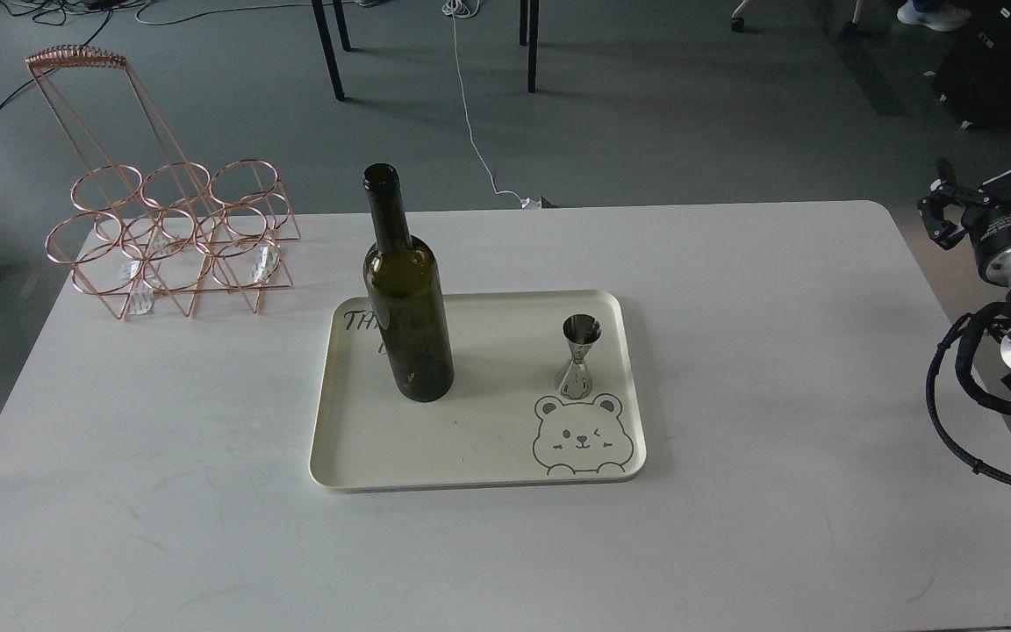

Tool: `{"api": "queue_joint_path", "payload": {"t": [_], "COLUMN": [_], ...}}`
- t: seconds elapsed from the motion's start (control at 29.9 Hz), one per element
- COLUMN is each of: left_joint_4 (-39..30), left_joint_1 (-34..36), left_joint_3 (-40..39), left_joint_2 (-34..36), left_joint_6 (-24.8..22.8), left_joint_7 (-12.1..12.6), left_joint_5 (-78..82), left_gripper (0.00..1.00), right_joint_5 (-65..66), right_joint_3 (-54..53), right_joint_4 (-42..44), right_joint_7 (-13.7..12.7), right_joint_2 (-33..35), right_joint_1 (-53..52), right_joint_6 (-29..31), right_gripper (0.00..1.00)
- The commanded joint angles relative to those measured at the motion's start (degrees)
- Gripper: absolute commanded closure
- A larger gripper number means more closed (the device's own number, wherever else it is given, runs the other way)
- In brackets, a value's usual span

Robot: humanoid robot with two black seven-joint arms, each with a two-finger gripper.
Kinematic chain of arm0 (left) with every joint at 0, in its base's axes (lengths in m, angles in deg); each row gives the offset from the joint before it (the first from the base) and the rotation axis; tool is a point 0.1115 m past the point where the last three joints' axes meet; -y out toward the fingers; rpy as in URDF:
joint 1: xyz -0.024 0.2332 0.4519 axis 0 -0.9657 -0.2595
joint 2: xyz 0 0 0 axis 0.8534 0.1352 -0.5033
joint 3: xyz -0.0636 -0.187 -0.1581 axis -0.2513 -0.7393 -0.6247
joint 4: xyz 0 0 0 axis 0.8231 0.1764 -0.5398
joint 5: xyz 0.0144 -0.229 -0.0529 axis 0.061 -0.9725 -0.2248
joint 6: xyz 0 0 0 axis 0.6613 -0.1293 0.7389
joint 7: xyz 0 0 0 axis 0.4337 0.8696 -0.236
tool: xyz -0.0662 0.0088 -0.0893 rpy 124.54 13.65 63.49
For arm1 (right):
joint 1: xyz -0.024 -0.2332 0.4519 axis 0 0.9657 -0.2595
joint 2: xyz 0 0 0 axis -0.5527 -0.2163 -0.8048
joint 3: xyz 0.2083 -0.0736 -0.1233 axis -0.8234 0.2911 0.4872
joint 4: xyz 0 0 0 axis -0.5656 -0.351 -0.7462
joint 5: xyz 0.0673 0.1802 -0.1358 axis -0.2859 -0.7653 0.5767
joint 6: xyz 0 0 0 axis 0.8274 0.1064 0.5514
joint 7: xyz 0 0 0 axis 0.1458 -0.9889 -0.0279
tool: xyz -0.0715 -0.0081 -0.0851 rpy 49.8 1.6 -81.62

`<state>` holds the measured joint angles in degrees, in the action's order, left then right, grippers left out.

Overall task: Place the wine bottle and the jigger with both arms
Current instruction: 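Raise the right arm from rest toward the tray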

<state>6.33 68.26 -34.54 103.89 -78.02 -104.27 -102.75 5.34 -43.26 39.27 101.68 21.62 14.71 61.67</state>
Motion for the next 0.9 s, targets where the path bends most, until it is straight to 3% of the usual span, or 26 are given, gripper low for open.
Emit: {"api": "queue_joint_path", "payload": {"t": [0.0, 0.23, 0.47, 0.87], "left_joint_4": [0.0, 0.0, -0.1, -0.2], "left_joint_1": [0.1, 0.4, 1.0, 1.3], "left_joint_3": [-0.1, 0.0, 0.0, 0.0], "left_joint_2": [0.0, 0.1, 0.3, 0.1], "left_joint_6": [0.0, 0.0, 0.0, 0.0], "left_joint_7": [-0.2, 0.3, 0.3, -0.1], "left_joint_5": [-0.2, -0.2, 0.2, 0.2], "left_gripper": [0.01, 0.01, 0.01, 0.01], "right_joint_5": [0.0, 0.7, 10.6, 48.0], "right_joint_3": [0.0, 0.3, 1.4, 5.7], "right_joint_4": [0.0, -0.5, -2.5, -23.9], "right_joint_7": [0.0, 0.0, 0.0, 0.0], "right_joint_2": [-0.2, 0.2, 2.0, 10.9], "right_joint_1": [0.0, -1.4, -5.5, -10.6], "right_joint_6": [0.0, 0.0, -0.1, -6.2], "right_gripper": [0.01, 0.01, 0.01, 0.01]}}
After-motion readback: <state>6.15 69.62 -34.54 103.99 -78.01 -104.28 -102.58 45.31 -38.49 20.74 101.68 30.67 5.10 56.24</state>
